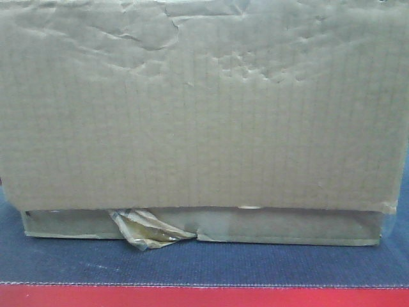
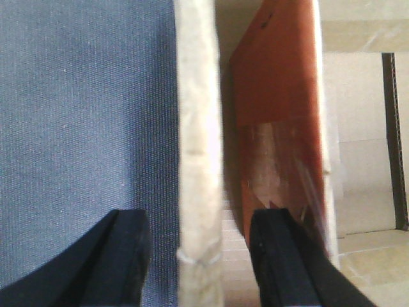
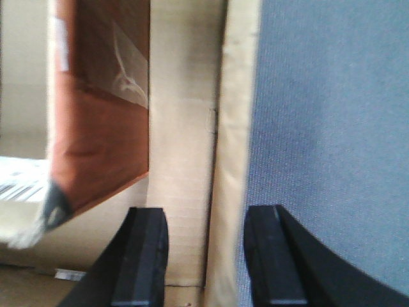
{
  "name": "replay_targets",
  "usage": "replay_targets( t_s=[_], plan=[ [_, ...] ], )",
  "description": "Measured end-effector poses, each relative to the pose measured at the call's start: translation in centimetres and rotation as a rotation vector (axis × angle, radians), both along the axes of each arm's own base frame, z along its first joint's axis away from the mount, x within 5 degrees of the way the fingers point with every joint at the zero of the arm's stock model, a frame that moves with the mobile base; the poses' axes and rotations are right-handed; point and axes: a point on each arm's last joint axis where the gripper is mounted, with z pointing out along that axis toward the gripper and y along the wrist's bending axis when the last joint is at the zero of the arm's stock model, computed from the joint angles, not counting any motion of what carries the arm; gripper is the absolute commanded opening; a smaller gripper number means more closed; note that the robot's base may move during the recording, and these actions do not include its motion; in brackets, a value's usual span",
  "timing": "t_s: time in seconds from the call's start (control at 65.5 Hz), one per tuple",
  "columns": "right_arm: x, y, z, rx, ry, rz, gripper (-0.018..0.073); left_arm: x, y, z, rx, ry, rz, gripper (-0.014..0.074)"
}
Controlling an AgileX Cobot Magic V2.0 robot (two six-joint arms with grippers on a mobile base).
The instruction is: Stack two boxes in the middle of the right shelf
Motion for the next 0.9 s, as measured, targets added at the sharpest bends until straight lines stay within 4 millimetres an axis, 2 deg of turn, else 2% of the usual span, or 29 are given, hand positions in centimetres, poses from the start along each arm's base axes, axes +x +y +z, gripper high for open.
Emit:
replay_targets(
  t_s=[0.656, 0.732, 0.778, 0.9],
  plan=[
    [0.33, -0.33, -0.27, -0.033, -0.003, -0.005, 0.0183, 0.0, 0.0, 0.0, 0.0, 0.0, 0.0, 0.0277],
    [0.35, -0.41, -0.26, -0.038, -0.004, -0.006, 0.0122, 0.0, 0.0, 0.0, 0.0, 0.0, 0.0, 0.0269],
    [0.35, -0.41, -0.26, -0.038, -0.004, -0.006, 0.0057, 0.0, 0.0, 0.0, 0.0, 0.0, 0.0, 0.0248],
    [0.35, -0.41, -0.26, -0.038, -0.004, -0.006, -0.0115, 0.0, 0.0, 0.0, 0.0, 0.0, 0.0, 0.0056]
  ],
)
